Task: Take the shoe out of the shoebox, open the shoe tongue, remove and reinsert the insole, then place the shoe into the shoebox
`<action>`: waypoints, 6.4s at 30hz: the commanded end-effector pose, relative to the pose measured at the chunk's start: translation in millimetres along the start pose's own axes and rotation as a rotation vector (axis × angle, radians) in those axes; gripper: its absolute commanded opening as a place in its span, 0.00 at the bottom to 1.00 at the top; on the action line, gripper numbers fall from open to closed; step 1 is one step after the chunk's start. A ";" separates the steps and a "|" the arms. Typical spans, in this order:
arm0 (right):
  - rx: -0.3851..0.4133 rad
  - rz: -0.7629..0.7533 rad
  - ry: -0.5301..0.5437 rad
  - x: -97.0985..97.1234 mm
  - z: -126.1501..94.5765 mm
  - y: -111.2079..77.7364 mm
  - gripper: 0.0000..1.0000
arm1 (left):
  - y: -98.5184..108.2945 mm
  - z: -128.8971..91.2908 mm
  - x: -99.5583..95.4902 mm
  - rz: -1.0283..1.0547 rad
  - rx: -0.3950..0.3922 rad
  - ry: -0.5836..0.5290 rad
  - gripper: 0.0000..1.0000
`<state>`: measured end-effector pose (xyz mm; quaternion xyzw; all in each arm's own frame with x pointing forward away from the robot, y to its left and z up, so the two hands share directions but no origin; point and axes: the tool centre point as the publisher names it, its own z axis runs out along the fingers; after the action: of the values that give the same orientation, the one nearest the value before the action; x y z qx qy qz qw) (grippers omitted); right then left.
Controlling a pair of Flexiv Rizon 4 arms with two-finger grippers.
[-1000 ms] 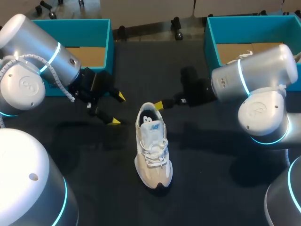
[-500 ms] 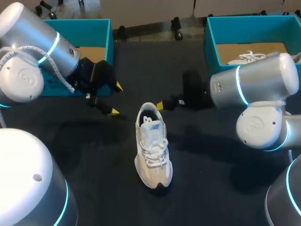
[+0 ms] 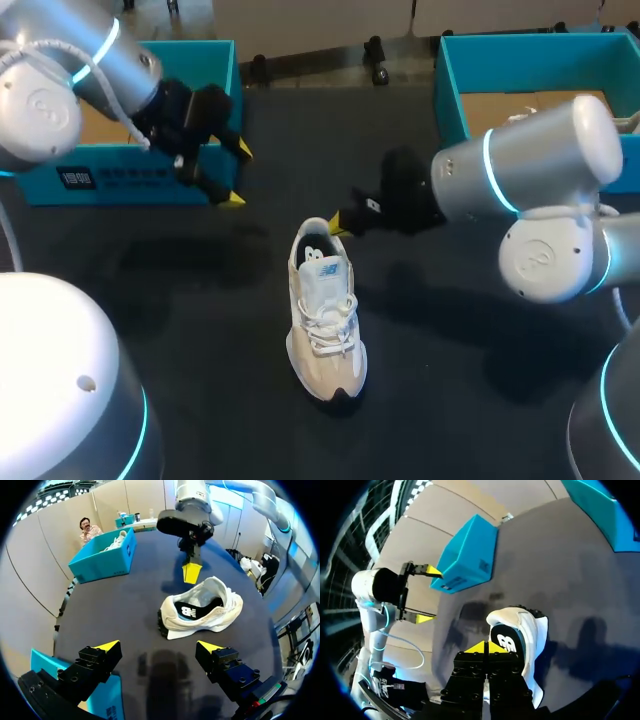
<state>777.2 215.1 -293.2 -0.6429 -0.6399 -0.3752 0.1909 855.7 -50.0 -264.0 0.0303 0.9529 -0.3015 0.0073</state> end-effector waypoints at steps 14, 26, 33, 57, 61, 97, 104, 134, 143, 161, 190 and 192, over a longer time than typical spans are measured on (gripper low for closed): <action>0.058 0.149 -0.473 5.5 18.1 -18.8 0.00 | 4.5 -29.6 -17.6 -0.026 -0.014 0.014 1.00; 0.073 -0.008 -0.660 1.6 14.6 -14.6 0.00 | 4.7 -28.7 -16.4 -0.026 -0.025 0.035 1.00; 0.073 -0.008 -0.660 1.6 14.6 -14.6 0.00 | 4.7 -28.7 -16.4 -0.026 -0.025 0.035 1.00; 0.013 0.018 -0.666 -16.2 28.9 -31.9 0.00 | 4.7 -28.7 -16.4 -0.026 -0.025 0.035 1.00; 0.015 0.021 -0.645 -21.0 35.9 -31.5 0.00 | 4.7 -28.7 -16.4 -0.026 -0.025 0.035 1.00; 0.129 0.006 -0.638 -32.4 69.2 -24.0 0.00 | 4.7 -28.7 -16.4 -0.026 -0.025 0.035 1.00; 0.107 -0.011 -0.652 -17.7 63.0 -18.0 0.00 | 4.7 -28.7 -16.4 -0.026 -0.025 0.035 1.00; 0.126 0.020 -0.598 -43.2 92.4 -20.0 0.00 | 4.7 -28.7 -16.4 -0.026 -0.025 0.035 1.00; 0.143 0.040 -0.639 -45.6 86.6 -24.1 0.00 | 4.7 -28.7 -16.4 -0.026 -0.025 0.035 1.00; 0.139 -0.008 -0.595 -24.7 83.9 -19.4 0.00 | 4.7 -28.7 -16.4 -0.026 -0.025 0.035 1.00; 0.148 0.049 -0.715 -66.4 100.5 -36.8 0.00 | 4.7 -28.7 -16.4 -0.026 -0.025 0.035 1.00; 0.136 0.047 -0.756 -67.1 97.4 -38.3 0.00 | 4.7 -28.7 -16.4 -0.026 -0.025 0.035 1.00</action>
<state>776.8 246.1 -405.7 -0.7307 -0.6770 -0.0832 0.0293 872.1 -30.7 -243.2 0.0233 0.9565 -0.2907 -0.0120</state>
